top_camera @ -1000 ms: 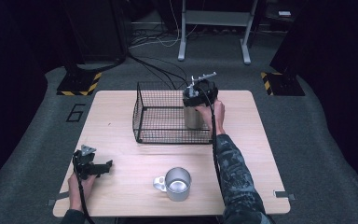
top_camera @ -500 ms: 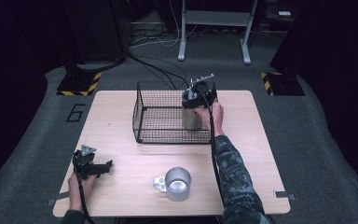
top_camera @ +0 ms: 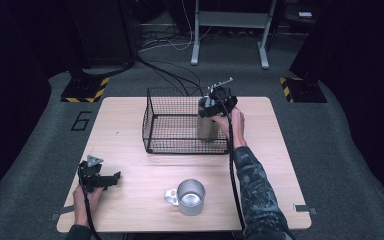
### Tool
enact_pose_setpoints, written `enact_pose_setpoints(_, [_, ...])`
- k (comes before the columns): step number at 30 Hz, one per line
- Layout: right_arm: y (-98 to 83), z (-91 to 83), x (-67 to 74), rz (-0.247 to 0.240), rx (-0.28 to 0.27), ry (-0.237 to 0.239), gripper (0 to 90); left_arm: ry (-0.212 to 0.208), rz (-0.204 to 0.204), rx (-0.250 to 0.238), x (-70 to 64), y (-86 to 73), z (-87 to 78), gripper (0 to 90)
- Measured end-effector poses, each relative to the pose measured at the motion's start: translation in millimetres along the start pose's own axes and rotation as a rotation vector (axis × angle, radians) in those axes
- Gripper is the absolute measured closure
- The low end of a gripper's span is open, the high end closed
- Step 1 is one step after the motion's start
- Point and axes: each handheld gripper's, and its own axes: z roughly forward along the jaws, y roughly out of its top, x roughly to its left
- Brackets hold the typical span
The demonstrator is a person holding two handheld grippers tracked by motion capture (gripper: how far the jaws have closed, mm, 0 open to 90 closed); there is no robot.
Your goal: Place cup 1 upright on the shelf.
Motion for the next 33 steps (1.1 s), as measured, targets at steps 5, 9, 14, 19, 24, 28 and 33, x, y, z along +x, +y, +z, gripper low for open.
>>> enact_pose_setpoints(5, [0.8, -14.6, -0.3, 0.002, -0.025, 0.0, 0.0, 0.0, -0.002, 0.0, -0.2, -0.1, 0.0, 0.5])
enact_pose_setpoints(9, [0.0, -26.0, 0.0, -0.004, -0.033, 0.011, 0.0, 0.001, -0.012, -0.008, -0.8, -0.2, 0.5, 0.6])
enact_pose_setpoints(14, [-2.2, -43.2, -0.2, -0.012, -0.066, 0.028, 0.0, 0.001, -0.008, -0.006, -0.5, -0.1, 0.4, 0.5])
enact_pose_setpoints(19, [-4.9, -58.2, 1.2, -0.027, -0.099, 0.069, 0.0, -0.001, -0.006, -0.006, -0.3, 0.1, 0.5, 0.5])
enact_pose_setpoints(24, [-17.8, -81.4, 7.6, -0.064, -0.127, 0.099, 0.0, -0.004, -0.003, -0.006, 0.1, 0.2, 0.6, 0.6])
enact_pose_setpoints(28, [-30.1, -97.2, 12.0, -0.088, -0.147, 0.101, 0.0, -0.004, -0.003, -0.005, 0.2, 0.4, 0.7, 0.5])
enact_pose_setpoints(33, [-48.0, -113.6, 16.7, -0.108, -0.166, 0.096, 0.0, -0.005, -0.002, -0.005, 0.2, 0.2, 0.5, 0.5])
